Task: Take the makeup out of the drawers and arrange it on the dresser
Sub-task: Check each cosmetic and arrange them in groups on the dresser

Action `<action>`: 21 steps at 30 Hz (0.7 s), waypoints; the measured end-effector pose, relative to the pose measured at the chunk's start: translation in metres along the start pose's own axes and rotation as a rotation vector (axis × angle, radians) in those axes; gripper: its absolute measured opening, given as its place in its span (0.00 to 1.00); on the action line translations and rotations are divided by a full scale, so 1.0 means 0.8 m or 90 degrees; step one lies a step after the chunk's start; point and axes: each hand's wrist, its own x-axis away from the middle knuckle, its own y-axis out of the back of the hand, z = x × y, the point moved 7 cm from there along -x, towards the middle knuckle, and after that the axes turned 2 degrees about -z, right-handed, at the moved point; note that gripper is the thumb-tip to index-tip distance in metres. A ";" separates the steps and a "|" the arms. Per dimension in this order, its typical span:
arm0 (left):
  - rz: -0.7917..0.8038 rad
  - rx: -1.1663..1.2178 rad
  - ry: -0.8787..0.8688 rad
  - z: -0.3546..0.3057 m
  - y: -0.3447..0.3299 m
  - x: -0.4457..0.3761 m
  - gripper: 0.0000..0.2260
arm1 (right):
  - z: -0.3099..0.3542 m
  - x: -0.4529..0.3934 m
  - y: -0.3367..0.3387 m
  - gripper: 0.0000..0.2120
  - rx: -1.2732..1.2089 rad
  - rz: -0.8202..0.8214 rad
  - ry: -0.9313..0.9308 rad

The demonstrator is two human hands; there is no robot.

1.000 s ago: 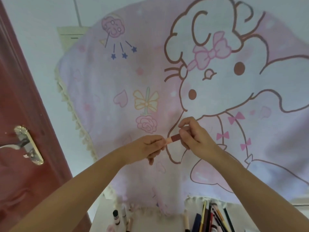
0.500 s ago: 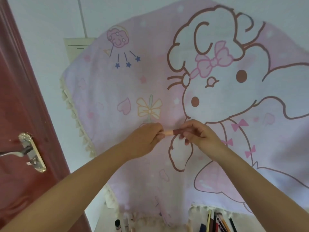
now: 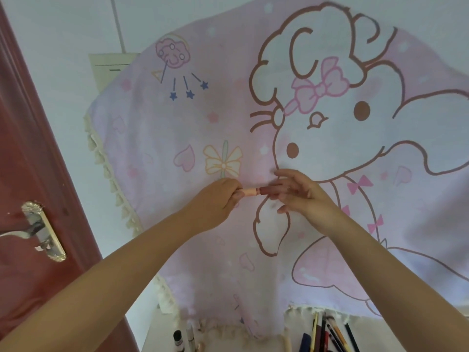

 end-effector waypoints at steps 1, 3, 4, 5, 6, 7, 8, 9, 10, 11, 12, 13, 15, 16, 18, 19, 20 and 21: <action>0.004 0.001 -0.001 0.000 -0.001 0.000 0.10 | -0.003 -0.001 -0.002 0.09 0.008 0.010 -0.031; 0.016 0.003 -0.005 -0.002 -0.005 0.000 0.10 | -0.008 -0.002 -0.003 0.11 0.086 -0.004 -0.084; 0.020 0.005 -0.006 -0.003 -0.006 0.001 0.10 | -0.009 -0.003 -0.001 0.14 0.127 -0.022 -0.083; 0.022 0.006 -0.005 -0.003 -0.008 0.002 0.10 | -0.008 -0.003 0.000 0.14 0.144 -0.043 -0.067; 0.023 0.009 -0.001 -0.002 -0.009 0.002 0.10 | -0.005 -0.003 0.002 0.12 0.135 -0.060 -0.043; 0.023 0.016 0.006 -0.001 -0.009 0.002 0.10 | -0.003 -0.002 0.003 0.10 0.106 -0.066 -0.016; 0.020 0.025 0.015 0.001 -0.009 0.003 0.10 | -0.003 -0.001 0.004 0.11 0.062 -0.060 0.001; 0.014 0.033 0.023 0.003 -0.009 0.003 0.10 | -0.004 -0.001 0.005 0.14 0.021 -0.047 0.009; 0.009 0.037 0.027 0.004 -0.010 0.003 0.10 | -0.006 -0.001 0.005 0.15 -0.006 -0.030 0.001; 0.006 0.035 0.025 0.005 -0.011 0.004 0.10 | -0.008 0.000 0.003 0.14 -0.014 -0.019 -0.018; 0.005 0.033 0.018 0.004 -0.012 0.005 0.10 | -0.012 0.001 0.002 0.10 -0.004 -0.016 -0.039; 0.005 0.031 0.011 0.003 -0.014 0.006 0.09 | -0.014 0.003 0.001 0.05 0.024 -0.022 -0.059; 0.001 0.025 -0.001 0.003 -0.018 0.011 0.09 | -0.017 0.004 0.003 0.11 0.098 -0.044 -0.072; -0.003 0.024 -0.002 0.004 -0.021 0.014 0.09 | -0.019 0.006 0.002 0.12 0.108 -0.043 -0.069; -0.010 0.027 0.007 0.011 -0.027 0.024 0.10 | -0.021 0.010 -0.005 0.09 0.077 -0.024 -0.055; -0.009 0.030 0.015 0.014 -0.031 0.030 0.10 | -0.024 0.014 -0.009 0.09 0.052 -0.013 -0.056; -0.007 0.033 0.024 0.018 -0.036 0.037 0.10 | -0.028 0.017 -0.015 0.09 0.032 -0.001 -0.066; -0.002 0.037 0.037 0.021 -0.043 0.045 0.10 | -0.035 0.021 -0.021 0.09 0.025 0.011 -0.082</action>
